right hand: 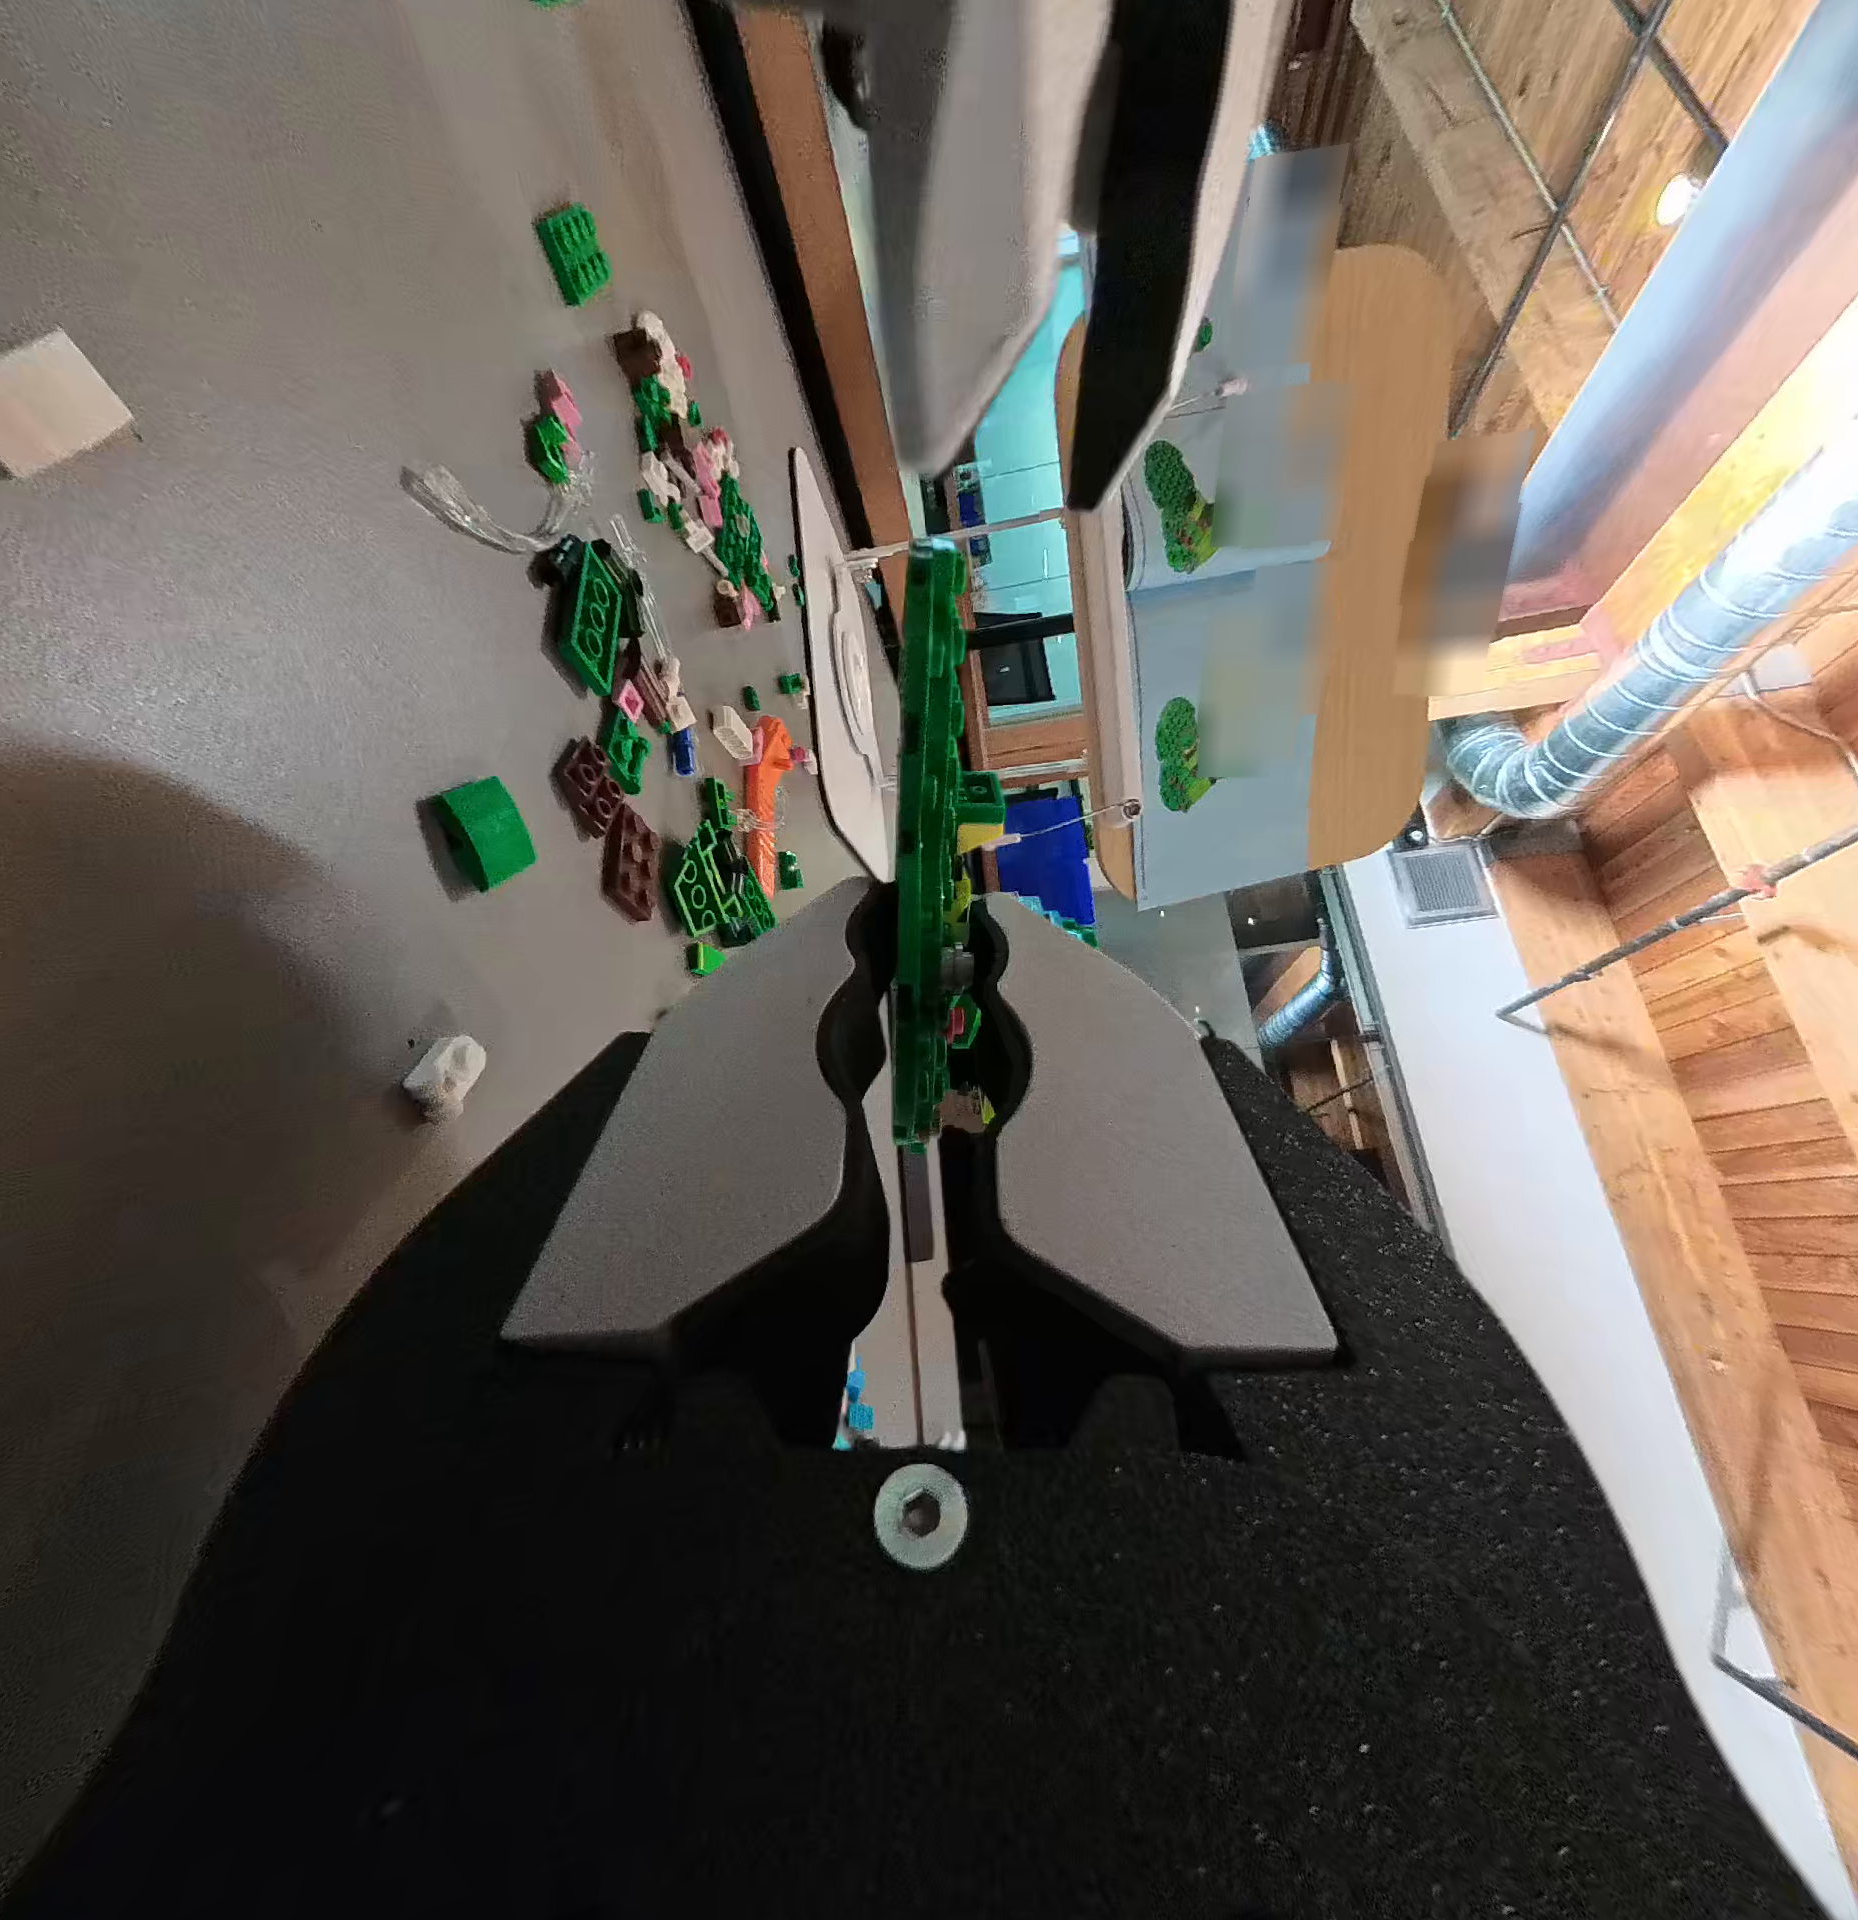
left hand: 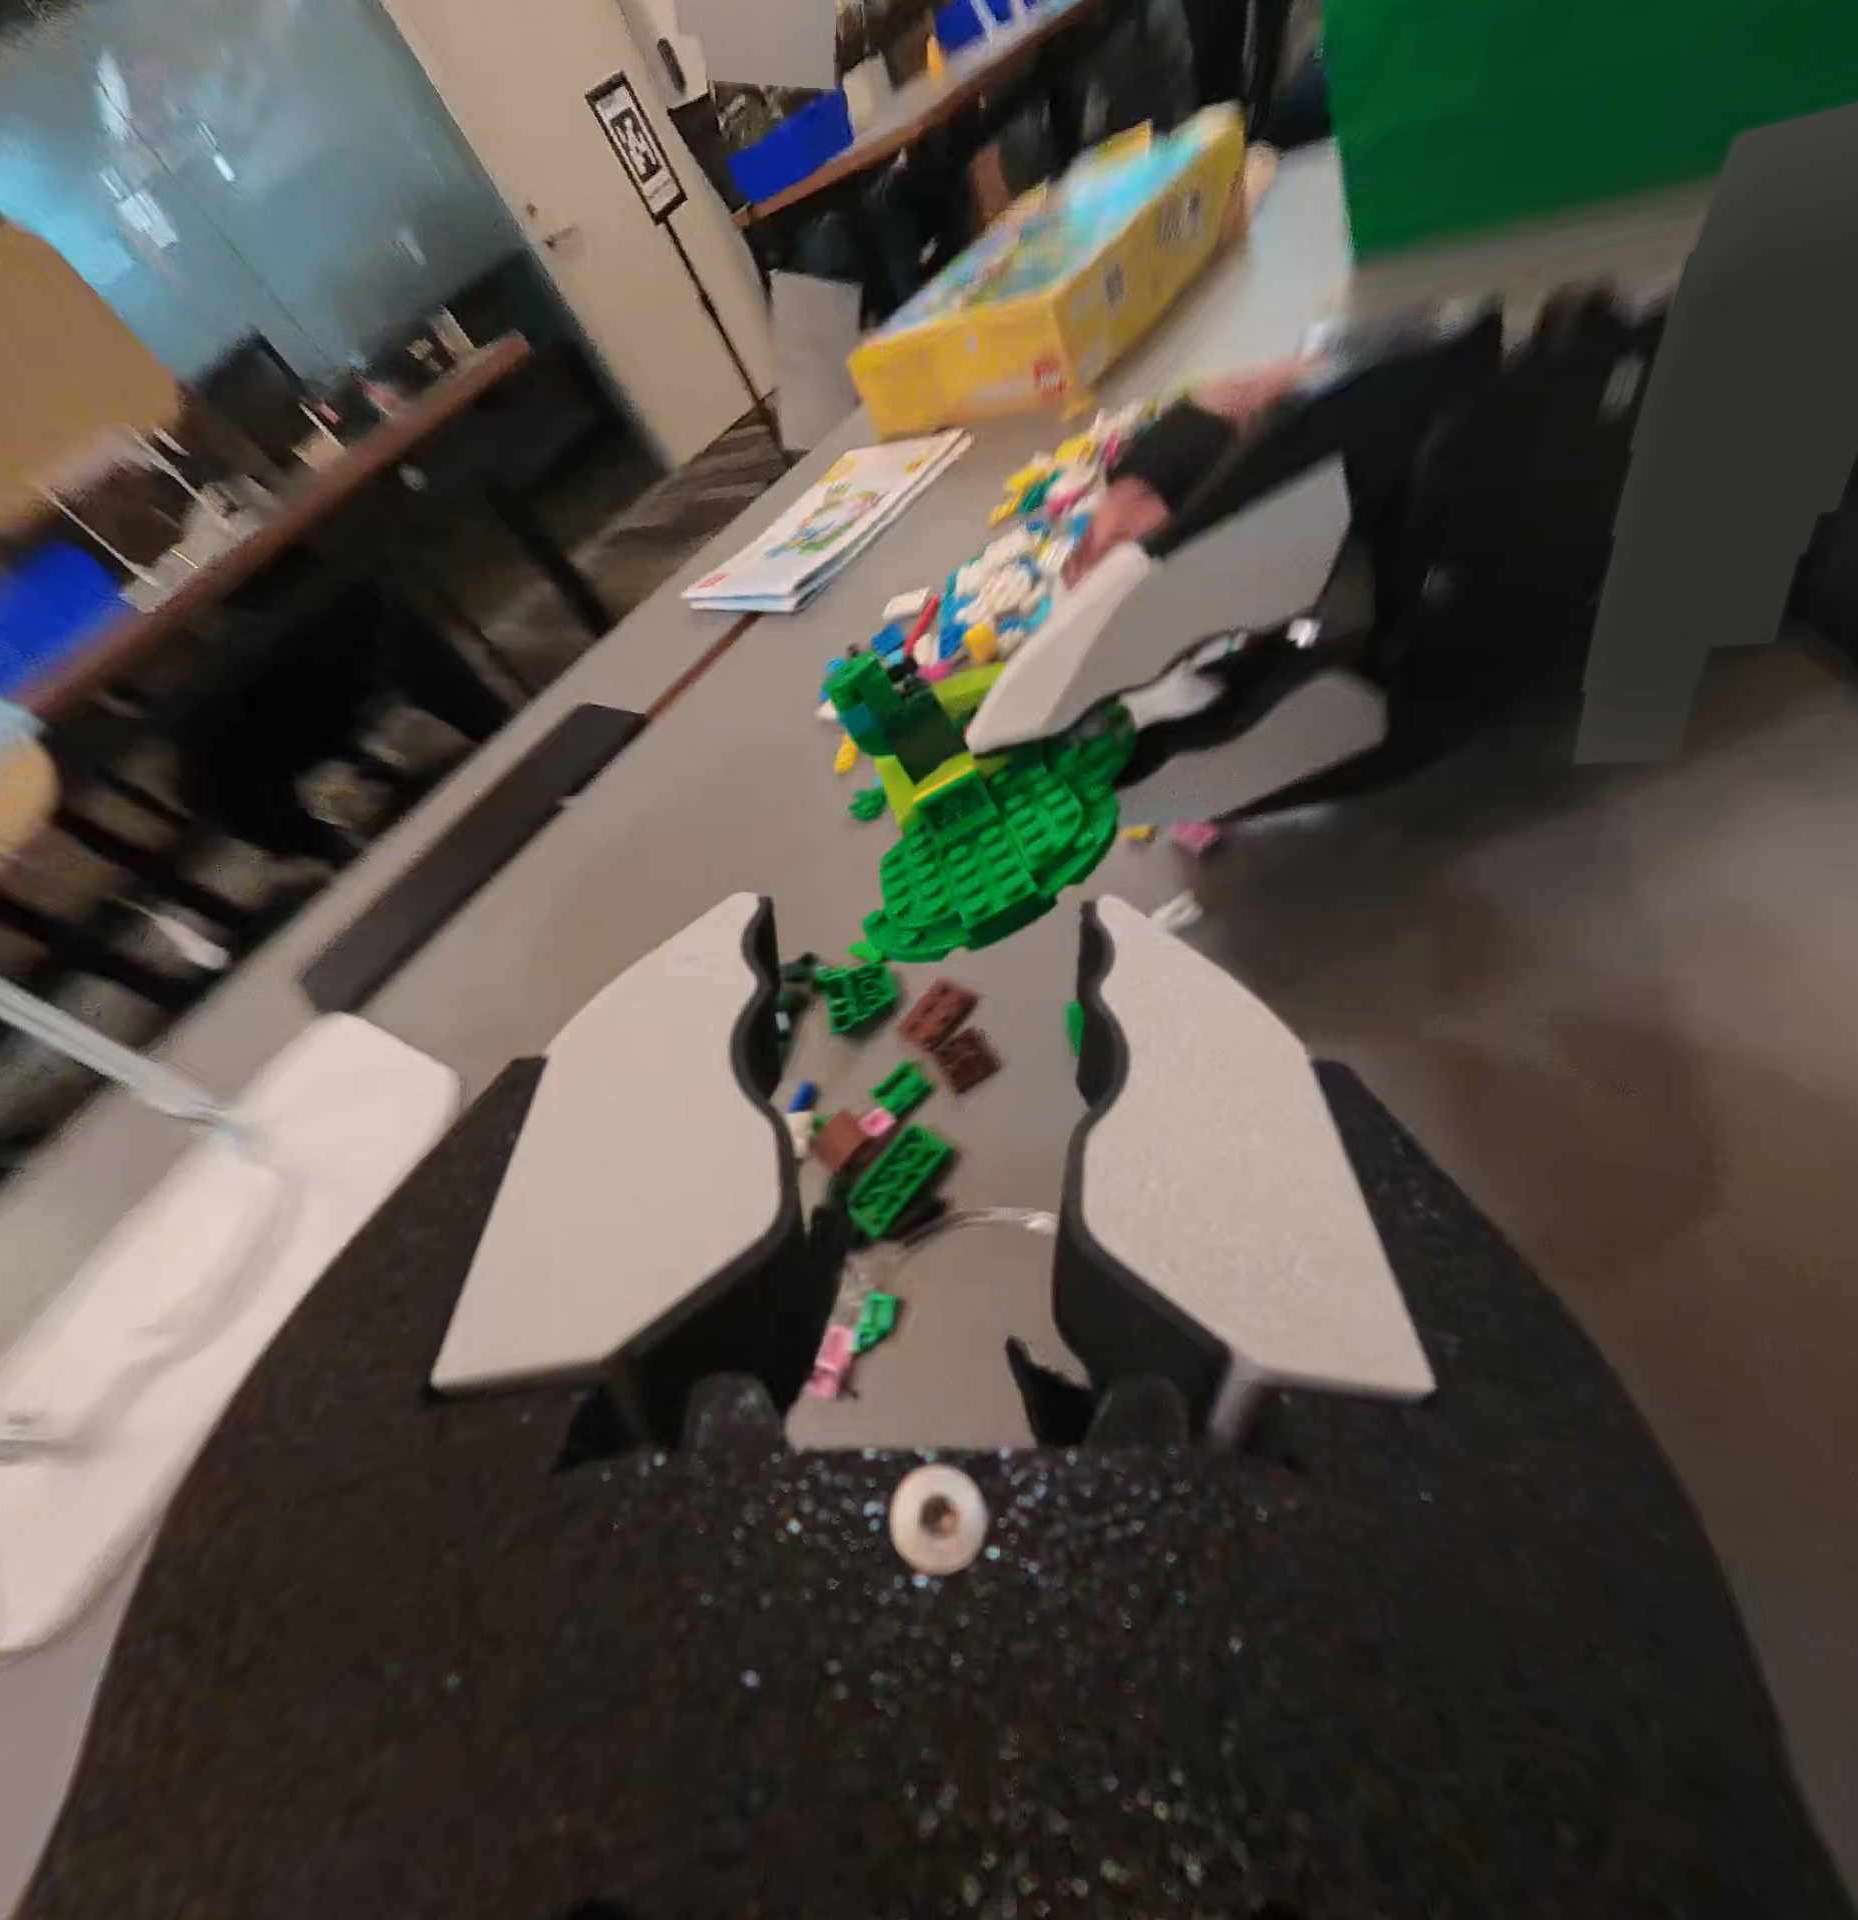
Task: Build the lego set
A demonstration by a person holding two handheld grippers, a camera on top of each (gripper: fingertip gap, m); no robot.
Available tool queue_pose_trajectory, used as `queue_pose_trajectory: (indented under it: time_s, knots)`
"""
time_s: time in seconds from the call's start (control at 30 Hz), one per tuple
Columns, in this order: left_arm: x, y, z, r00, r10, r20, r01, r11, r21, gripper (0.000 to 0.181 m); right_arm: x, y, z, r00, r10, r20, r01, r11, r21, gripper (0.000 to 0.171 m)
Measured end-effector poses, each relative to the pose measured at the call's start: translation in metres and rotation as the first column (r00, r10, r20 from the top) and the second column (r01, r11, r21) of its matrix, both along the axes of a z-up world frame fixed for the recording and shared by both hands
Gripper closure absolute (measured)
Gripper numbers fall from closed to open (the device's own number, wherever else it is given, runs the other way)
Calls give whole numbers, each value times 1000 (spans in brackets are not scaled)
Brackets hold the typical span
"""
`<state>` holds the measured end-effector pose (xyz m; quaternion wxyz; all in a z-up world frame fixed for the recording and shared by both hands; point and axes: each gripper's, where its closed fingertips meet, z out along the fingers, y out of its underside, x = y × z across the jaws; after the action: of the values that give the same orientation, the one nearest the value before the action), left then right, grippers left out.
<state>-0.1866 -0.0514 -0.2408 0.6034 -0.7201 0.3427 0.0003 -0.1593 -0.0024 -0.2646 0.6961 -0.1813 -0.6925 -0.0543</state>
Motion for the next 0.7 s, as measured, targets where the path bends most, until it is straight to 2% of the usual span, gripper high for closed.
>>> queue_pose_trajectory:
  time_s: [0.07, 0.13, 0.27, 0.37, 0.4, 0.43, 0.5, 0.57, 0.63, 0.7]
  knots:
    - [4, 4, -11, 975, 23, -220, -8, 998, 69, 131, -1, -2, -2, 1000, -3, 15, 3, 1000, 2, 158]
    - [9, 8, -19, 918, 46, -393, 12, 989, 144, 135, -2, -3, -6, 999, -9, 40, 8, 1000, 14, 158]
    - [15, 14, -32, 773, 102, -626, 68, 968, 242, 147, -4, -7, -10, 998, -8, 65, 7, 1000, 14, 158]
    - [14, 19, -32, 711, 174, -681, 66, 948, 311, 172, -4, -8, -10, 998, 0, 66, 0, 1000, -3, 158]
    - [13, 19, -31, 706, 185, -683, 67, 943, 325, 173, -4, -8, -8, 999, 4, 48, -4, 1000, 3, 157]
    - [13, 19, -31, 709, 184, -681, 68, 943, 326, 174, -4, -9, -3, 1000, 19, 13, -19, 1000, 12, 152]
    - [7, 15, -26, 731, 202, -652, 53, 936, 349, 174, 0, -15, 10, 996, 62, -64, -62, 998, 7, 127]
    - [-14, 6, -16, 712, 271, -648, 20, 914, 404, 174, 6, -19, 17, 989, 94, -117, -96, 995, -15, 118]
    - [-48, -9, -6, 642, 379, -666, -43, 885, 463, 174, 8, -17, 18, 986, 100, -134, -104, 994, -26, 121]
    - [-92, -27, -7, 544, 446, -711, -116, 879, 462, 174, 5, -12, 13, 990, 78, -121, -87, 994, -72, 122]
